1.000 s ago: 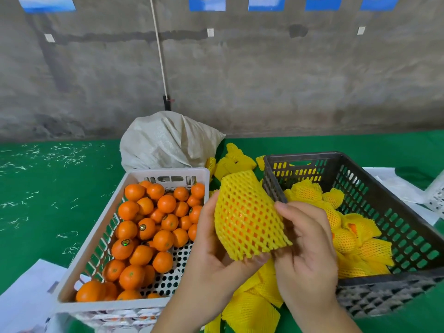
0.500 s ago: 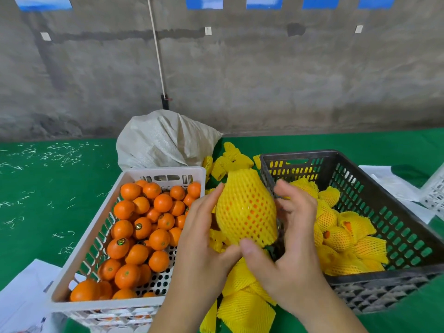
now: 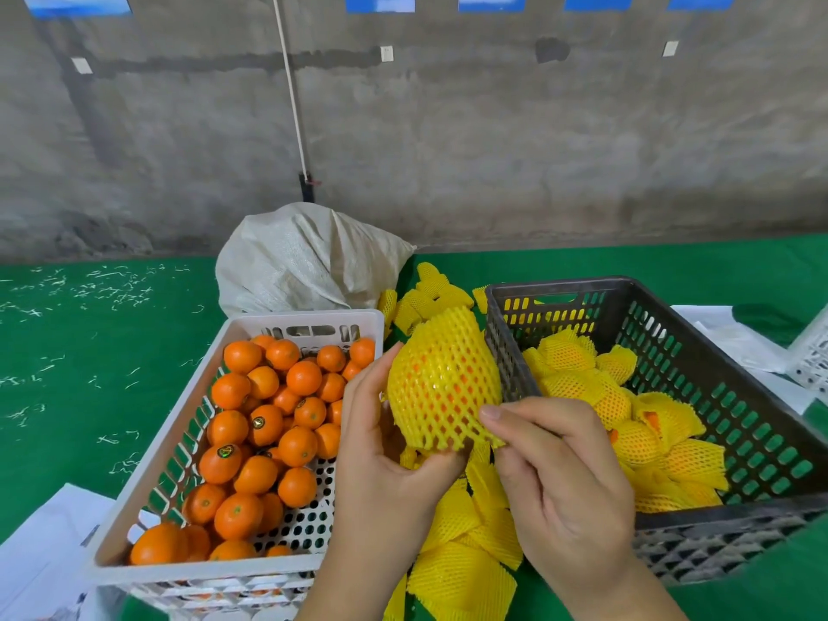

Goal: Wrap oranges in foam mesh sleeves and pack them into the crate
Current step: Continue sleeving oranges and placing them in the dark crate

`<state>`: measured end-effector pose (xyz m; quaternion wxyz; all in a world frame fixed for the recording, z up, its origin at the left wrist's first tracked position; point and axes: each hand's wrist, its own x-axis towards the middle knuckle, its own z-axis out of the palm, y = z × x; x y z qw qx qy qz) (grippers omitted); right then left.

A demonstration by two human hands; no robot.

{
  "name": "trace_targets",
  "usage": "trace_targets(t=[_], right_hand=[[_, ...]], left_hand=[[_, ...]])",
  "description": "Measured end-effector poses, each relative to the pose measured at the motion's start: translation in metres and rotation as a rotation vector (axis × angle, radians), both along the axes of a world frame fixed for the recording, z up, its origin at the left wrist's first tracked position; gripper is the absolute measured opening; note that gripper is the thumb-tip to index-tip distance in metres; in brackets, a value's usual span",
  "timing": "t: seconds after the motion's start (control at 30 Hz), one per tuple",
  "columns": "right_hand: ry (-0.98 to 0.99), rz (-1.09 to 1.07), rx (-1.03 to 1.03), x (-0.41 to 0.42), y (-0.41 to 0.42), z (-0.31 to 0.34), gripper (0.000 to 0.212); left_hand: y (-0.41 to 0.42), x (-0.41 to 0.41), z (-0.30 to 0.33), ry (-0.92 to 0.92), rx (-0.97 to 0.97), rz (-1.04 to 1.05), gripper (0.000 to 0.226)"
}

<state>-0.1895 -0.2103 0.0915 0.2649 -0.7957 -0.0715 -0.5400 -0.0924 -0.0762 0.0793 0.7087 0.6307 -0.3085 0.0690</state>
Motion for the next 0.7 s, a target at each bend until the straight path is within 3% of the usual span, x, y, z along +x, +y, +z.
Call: trace_targets(t=[0.2,0.27,0.3,0.37,0.43,0.6,0.7], right_hand=[[0.075,-0.011,0.02,0.007,0.007,-0.01,0.023],[0.138,0.008,0.121,0.006,0.011,-0.004,0.024],[0.175,0.043,0.26,0.004,0.014,0.001,0.032],[0.339,0.208,0.629,0.003,0.022,0.012,0.071],[0.518,0.359,0.835,0.006,0.029,0.016,0.097],[0.507,0.212,0.982,0.006,0.012,-0.006,0.095],[0.633,0.004,0.998,-0.015,-0.035,-0.017,0.092]], left_hand=[[-0.008,-0.007,0.0,0.042,-0.114,0.039,0.08],[-0.006,-0.004,-0.005,0.015,-0.104,0.086,0.085],[-0.005,-0.002,-0.008,0.007,-0.096,0.097,0.09],[-0.004,0.002,-0.012,-0.047,-0.082,0.108,0.096],[-0.01,-0.001,-0.018,-0.135,-0.081,0.104,0.093],[-0.024,-0.006,-0.03,-0.264,0.217,0.025,0.112],[-0.01,0.013,-0.04,-0.335,0.439,-0.048,0.106]])
